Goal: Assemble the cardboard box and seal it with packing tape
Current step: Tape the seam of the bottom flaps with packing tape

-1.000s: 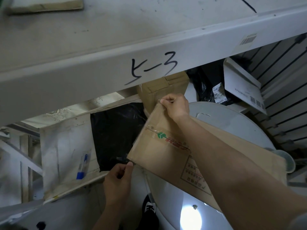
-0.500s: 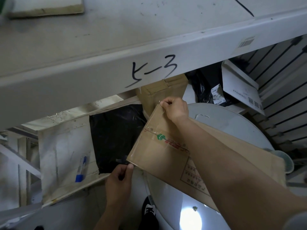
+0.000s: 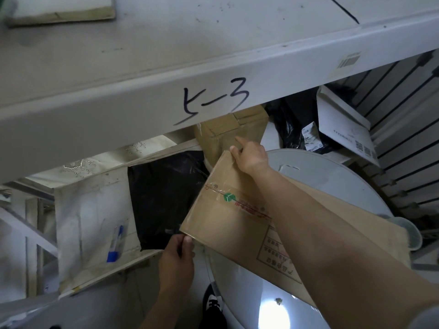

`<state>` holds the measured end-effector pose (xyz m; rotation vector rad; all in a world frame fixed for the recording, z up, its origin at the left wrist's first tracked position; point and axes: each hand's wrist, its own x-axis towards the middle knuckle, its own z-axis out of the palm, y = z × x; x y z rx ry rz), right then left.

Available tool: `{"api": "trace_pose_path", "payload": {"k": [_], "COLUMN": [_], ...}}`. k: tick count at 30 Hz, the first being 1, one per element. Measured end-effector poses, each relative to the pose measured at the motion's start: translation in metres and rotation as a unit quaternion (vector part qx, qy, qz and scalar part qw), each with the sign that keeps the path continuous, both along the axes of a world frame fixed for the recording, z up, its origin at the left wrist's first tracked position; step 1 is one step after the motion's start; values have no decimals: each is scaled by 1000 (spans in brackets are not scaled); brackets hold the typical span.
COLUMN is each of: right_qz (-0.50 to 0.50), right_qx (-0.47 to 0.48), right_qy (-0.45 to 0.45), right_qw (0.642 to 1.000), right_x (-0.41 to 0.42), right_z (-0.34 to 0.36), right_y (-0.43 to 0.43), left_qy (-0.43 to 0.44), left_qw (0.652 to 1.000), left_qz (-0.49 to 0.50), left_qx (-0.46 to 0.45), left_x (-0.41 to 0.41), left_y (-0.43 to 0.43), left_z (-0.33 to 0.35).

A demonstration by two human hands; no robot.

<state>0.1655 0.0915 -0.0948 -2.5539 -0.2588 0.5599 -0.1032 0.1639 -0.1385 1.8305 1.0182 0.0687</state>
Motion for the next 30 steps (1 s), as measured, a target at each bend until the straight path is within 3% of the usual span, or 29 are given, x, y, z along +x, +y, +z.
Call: {"api": "trace_pose_path", "payload": {"k": [9,12,14,15,17,19,21,25,28,30], "right_qz": [-52,-50,15,75,214,380,449,420,310,268], "right_qx": [9,49,94,113,122,59,-10,-70,-95,-124], "right_qy": [0,-84,-172,-201,-220,-219,-176,-169,-144,-124], "right_qw": [999,994,981,970,944,897,876,889,935,947], "right_x": [4,-7,-28,-41,-67,-89,-90,-62,-49,-39], "right_z": [-6,-8,-11,-12,-17,-21,-21,-17,-18,-17], "right_y": [7,-2,-10,-14,-24,-31,-38,-39,-34,-32], "left_qy": [110,155,69,-4,-78,-42,-4,14,27,27], "left_qw": [991,984,975,967,919,857,835,804,803,797], "left_qz": [-59,45,113,62,-160,-328,-378,-411,-422,-428], "left_qx": [57,79,177,246,352,396,400,429,420,424], "left_x": [6,16,22,24,23,20,18,18,18,19], "left_y": [4,12,10,7,0,2,8,13,14,21], "left_z": [-15,-3,18,26,23,7,0,2,5,6]}}
